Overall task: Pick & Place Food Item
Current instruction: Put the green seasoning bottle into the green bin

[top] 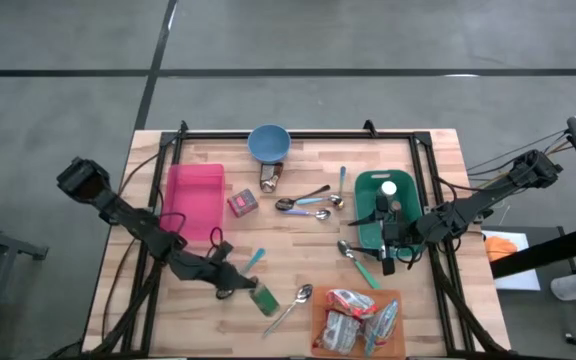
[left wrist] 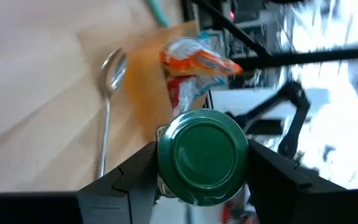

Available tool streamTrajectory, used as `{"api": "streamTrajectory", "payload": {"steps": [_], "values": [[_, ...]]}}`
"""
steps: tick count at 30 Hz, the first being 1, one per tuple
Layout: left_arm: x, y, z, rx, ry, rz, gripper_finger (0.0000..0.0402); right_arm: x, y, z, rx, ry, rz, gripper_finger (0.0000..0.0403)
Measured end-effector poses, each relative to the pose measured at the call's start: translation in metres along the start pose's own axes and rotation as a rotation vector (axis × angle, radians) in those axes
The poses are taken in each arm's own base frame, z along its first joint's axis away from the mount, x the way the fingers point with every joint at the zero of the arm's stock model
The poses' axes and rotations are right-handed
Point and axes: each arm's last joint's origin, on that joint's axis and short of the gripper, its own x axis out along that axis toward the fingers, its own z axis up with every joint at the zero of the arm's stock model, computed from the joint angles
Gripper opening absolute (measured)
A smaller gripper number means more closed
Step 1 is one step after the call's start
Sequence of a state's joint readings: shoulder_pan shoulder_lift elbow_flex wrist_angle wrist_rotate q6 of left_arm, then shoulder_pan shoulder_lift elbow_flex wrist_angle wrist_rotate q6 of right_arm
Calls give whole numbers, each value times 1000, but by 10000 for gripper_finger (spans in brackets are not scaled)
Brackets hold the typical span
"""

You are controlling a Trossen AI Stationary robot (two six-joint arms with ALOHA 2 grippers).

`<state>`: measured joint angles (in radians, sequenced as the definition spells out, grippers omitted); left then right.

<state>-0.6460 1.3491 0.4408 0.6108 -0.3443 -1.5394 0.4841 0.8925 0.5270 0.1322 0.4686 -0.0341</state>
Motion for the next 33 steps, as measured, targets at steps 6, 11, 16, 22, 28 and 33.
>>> {"api": "streamTrajectory", "payload": {"steps": [6, 11, 16, 22, 28, 33], "values": [[1, -10, 1, 178, 5, 83, 200, 0, 0, 0, 0, 0, 0, 277], [4, -19, 2, 259, -9, 243, 200, 0, 0, 0, 0, 0, 0, 277], [6, -38, 2, 365, -3, 345, 200, 0, 0, 0, 0, 0, 0, 277], [6, -44, 3, 399, -24, 414, 200, 0, 0, 0, 0, 0, 0, 277], [16, -32, 0, 436, -13, 468, 200, 0, 0, 0, 0, 0, 0, 277], [18, -29, -1, 493, 1, 480, 200, 0, 0, 0, 0, 0, 0, 277]]}}
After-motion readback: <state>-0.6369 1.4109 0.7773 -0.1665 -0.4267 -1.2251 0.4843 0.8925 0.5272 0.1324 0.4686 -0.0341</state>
